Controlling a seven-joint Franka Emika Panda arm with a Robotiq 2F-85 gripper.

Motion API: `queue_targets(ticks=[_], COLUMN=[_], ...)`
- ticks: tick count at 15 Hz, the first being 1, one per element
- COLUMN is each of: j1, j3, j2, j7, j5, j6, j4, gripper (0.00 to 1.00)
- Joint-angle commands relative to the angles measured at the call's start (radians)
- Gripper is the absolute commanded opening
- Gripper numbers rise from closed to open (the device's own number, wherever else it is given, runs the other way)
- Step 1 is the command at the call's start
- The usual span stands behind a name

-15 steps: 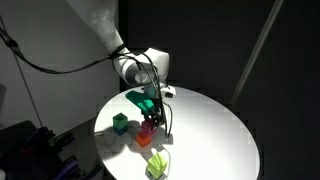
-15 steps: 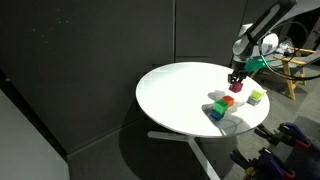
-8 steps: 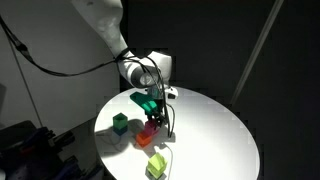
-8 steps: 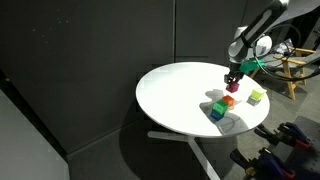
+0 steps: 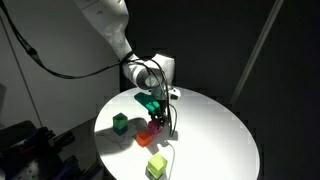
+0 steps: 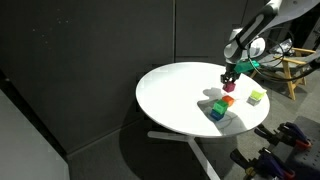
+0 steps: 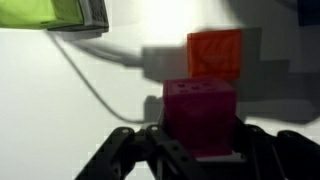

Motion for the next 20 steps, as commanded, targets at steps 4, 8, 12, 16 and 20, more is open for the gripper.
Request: queue_targets(ticks=[4, 8, 12, 16, 20], j1=[0.016, 0.029, 0.037, 0.038, 0.037], j3=[0.000, -0.002, -0.003, -0.003, -0.004], j2=[0.035, 0.051, 0.066, 0.086, 0.103], j7=[0.059, 0.093, 0.122, 0.140, 0.147], j5=[-0.002, -0.001, 0.002, 0.003, 0.003], j6=[-0.065, -0.079, -0.082, -0.089, -0.093], j4=[0.073, 0.096, 0.112, 0.132, 0.150], gripper=[0.28, 0.28, 0.28, 0.28, 0.28])
